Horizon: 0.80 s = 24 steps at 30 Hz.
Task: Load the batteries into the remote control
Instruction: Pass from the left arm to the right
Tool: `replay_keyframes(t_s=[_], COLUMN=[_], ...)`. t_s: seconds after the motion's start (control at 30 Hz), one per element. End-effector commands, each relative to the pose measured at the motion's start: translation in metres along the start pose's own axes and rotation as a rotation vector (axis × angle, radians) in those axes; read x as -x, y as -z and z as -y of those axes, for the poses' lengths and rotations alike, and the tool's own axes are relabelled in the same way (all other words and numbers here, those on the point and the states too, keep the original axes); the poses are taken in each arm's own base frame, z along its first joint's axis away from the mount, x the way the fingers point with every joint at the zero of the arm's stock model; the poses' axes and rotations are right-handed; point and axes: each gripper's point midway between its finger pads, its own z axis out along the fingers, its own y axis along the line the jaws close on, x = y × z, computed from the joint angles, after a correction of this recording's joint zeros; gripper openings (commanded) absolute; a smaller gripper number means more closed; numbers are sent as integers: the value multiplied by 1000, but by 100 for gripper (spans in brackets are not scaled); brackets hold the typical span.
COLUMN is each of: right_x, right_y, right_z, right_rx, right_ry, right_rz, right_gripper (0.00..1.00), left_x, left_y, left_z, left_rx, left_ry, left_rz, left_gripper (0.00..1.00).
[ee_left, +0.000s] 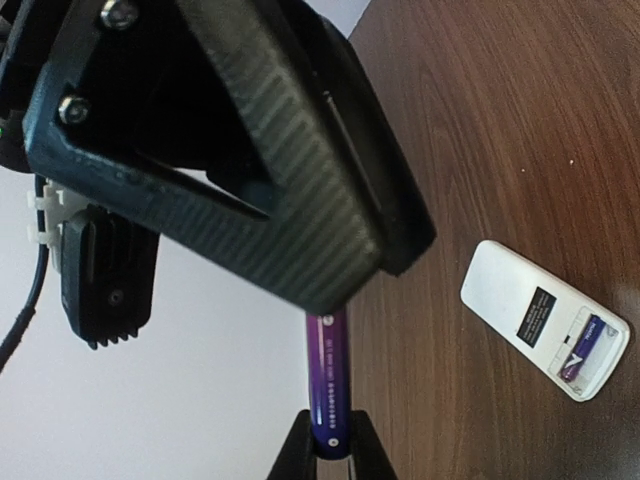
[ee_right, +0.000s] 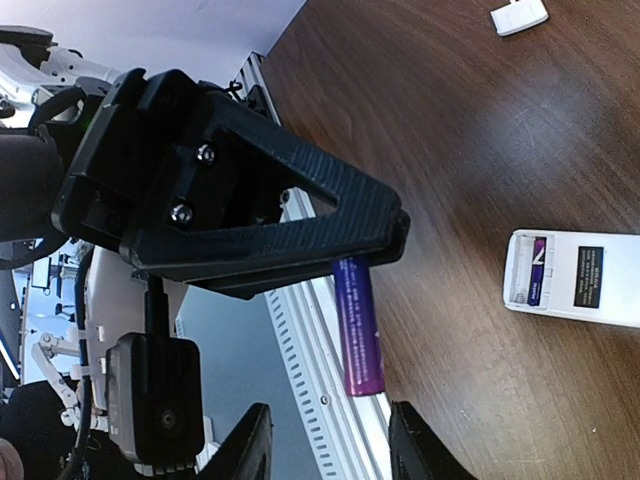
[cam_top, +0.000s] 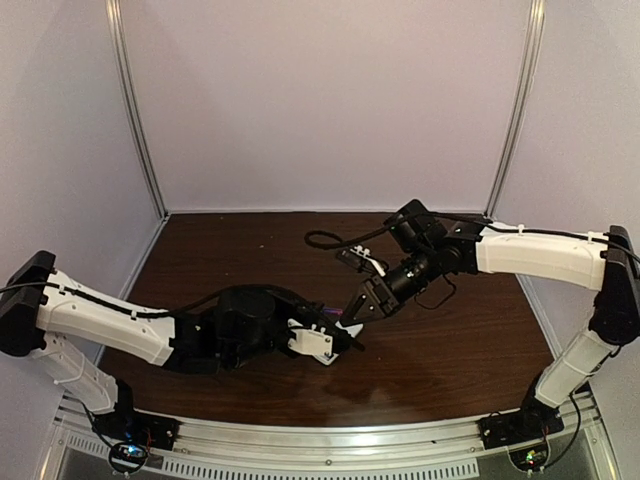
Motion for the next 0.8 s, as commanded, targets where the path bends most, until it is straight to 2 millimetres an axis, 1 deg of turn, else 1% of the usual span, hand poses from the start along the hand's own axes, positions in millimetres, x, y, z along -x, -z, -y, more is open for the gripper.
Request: replay_keyframes(t_s=[0.0,0.13,0.27,0.43,0.5,0.63,0.73,0.77], right_x=[1,1,0,-2,-2,-2,1,2], right_y=[-2,-5,-8,-12,-13,-12,-10,-9], right_z=[-8,-11,-14,-15,-15,-17,-17,-17], right_rx=[38,53,64,69,70,71,56,54], right_ry=[24,27,31,34,31,36,47,49], right_rz=[-25,-36,-43,-58,-63,-63,-50,-46], right_gripper=[37,31,29,21,16,1,0,0], left_x=[7,12,15,18,18,18,16,14], left_y=[3,4,3,2,2,3,4,5], left_z=[-12,-13,-11,-11,-11,-11,-13,-15], left_rx=[78,99,91,97,97,102,120,131], left_ry=[-47,-77,-92,-101,-98,-91,-74,-66], left_rz=[5,12,23,27,28,26,19,13], left_gripper=[0,0,0,0,0,0,0,4])
